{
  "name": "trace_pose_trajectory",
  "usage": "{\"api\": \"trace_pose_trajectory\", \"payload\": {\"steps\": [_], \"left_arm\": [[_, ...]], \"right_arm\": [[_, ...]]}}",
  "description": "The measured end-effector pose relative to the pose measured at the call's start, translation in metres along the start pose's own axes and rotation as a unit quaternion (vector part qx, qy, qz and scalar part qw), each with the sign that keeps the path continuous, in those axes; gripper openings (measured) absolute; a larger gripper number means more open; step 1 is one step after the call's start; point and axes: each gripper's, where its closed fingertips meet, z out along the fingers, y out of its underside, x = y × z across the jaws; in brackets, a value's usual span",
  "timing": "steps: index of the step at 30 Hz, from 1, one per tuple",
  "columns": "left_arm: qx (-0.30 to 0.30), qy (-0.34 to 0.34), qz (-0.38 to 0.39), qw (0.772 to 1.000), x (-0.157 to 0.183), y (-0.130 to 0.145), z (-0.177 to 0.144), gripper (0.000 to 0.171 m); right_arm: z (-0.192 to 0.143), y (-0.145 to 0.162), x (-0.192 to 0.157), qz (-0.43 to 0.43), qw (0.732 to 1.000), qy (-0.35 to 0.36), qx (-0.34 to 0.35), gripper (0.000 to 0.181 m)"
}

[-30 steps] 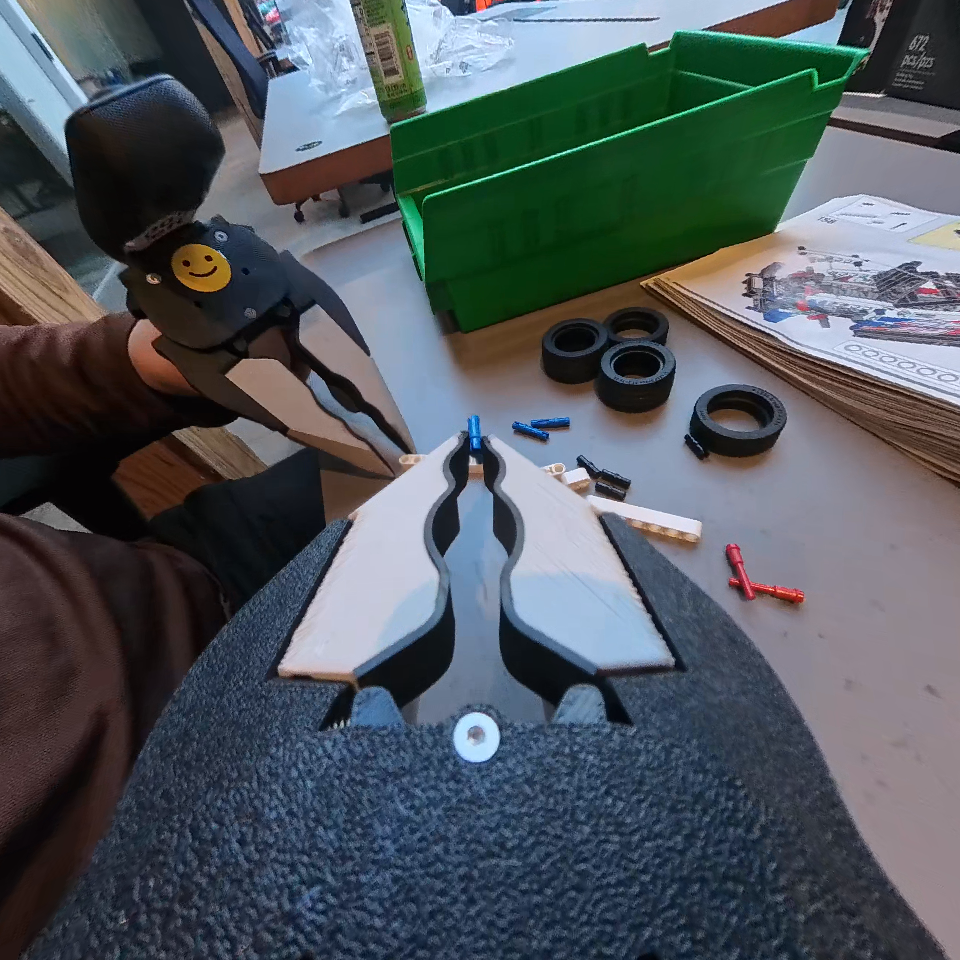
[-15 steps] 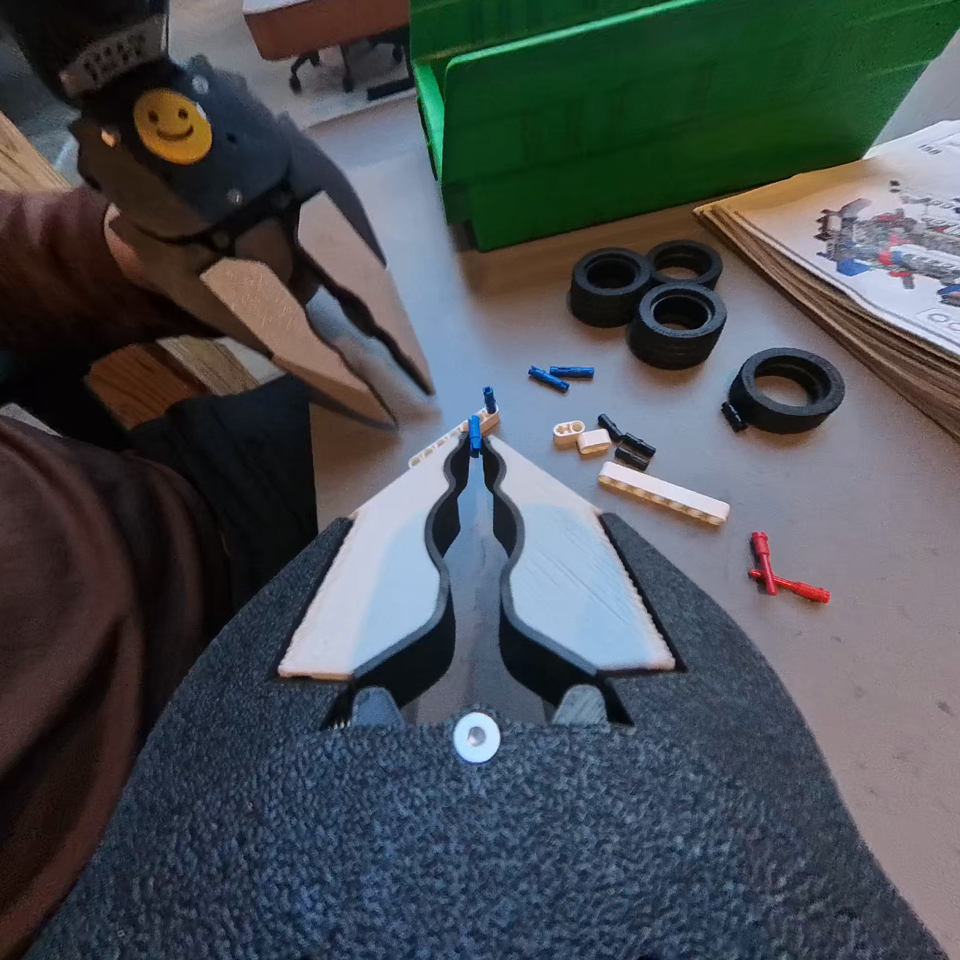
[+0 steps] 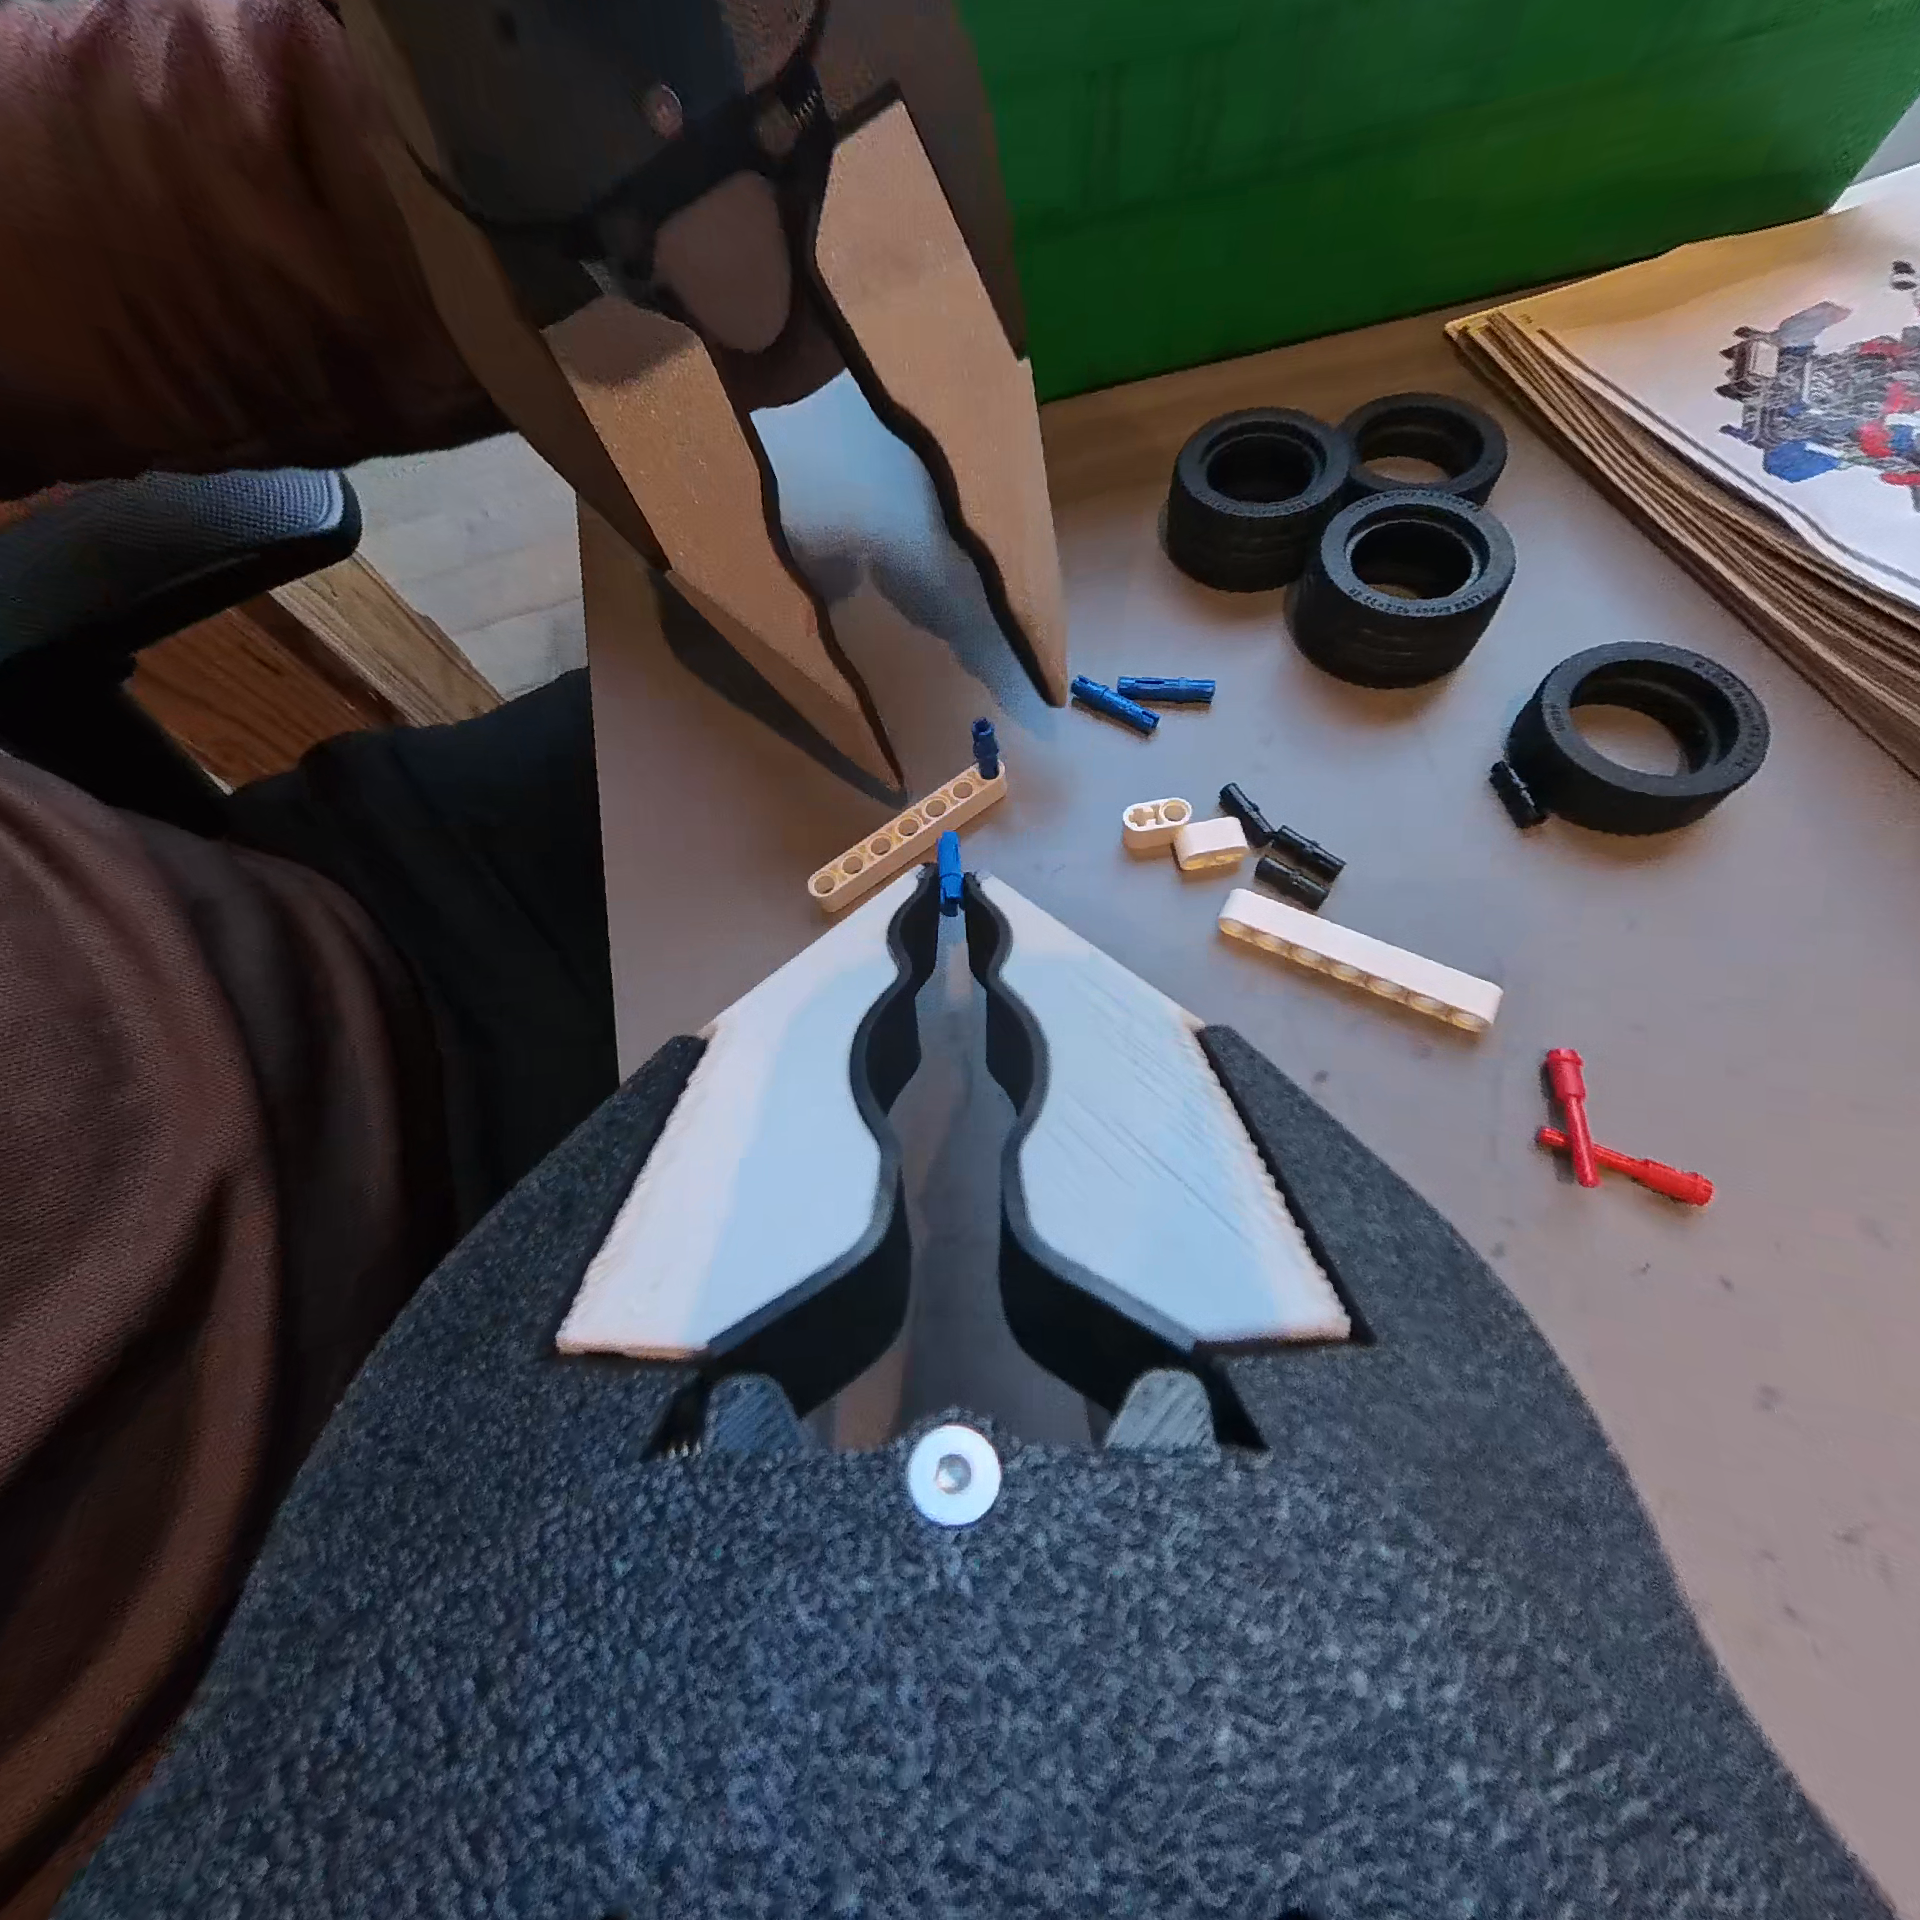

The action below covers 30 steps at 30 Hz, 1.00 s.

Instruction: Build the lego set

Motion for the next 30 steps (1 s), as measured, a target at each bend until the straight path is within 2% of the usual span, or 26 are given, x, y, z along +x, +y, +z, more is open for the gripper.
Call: {"api": "trace_pose_trajectory", "payload": {"steps": [5, 8, 12, 14, 15, 18, 20, 24, 29, 30], "left_arm": [[-0.027, 0.015, 0.032, 0.999, 0.001, 0.004, 0.010, 0.029], [-0.032, 0.007, 0.013, 0.999, 0.004, 0.004, 0.010, 0.022], [-0.029, -0.031, -0.040, 0.998, 0.012, 0.006, 0.010, 0.001], [-0.020, -0.038, -0.064, 0.997, 0.023, 0.006, 0.007, 0.000], [-0.015, -0.033, -0.077, 0.996, 0.029, 0.007, 0.005, 0.001], [-0.010, -0.026, -0.093, 0.995, 0.032, 0.013, -0.002, 0.019], [-0.011, -0.028, -0.072, 0.997, 0.024, 0.013, -0.005, 0.031], [-0.019, 0.004, -0.012, 1.000, 0.014, 0.000, -0.002, 0.041], [-0.065, 0.030, 0.080, 0.994, 0.007, -0.005, 0.010, 0.040], [-0.072, 0.044, 0.092, 0.992, 0.009, -0.005, 0.013, 0.036]], "right_arm": [[-0.001, 0.001, 0.000, -0.001, 1.000, -0.003, 0.000, 0.004], [-0.002, 0.002, 0.001, -0.005, 1.000, -0.001, -0.005, 0.004], [-0.005, 0.003, 0.001, -0.016, 1.000, 0.004, -0.013, 0.004], [-0.005, 0.002, 0.001, -0.017, 1.000, 0.004, -0.013, 0.004], [-0.005, 0.003, 0.001, -0.016, 1.000, 0.004, -0.014, 0.004], [-0.002, 0.006, 0.001, -0.012, 1.000, 0.001, -0.019, 0.004], [0.000, 0.007, 0.000, -0.012, 1.000, -0.003, -0.022, 0.004], [0.000, 0.006, 0.000, -0.010, 1.000, -0.010, -0.022, 0.004], [-0.009, 0.009, -0.001, -0.010, 0.999, -0.025, -0.020, 0.004], [-0.011, 0.010, -0.001, -0.012, 0.999, -0.025, -0.022, 0.004]]}}
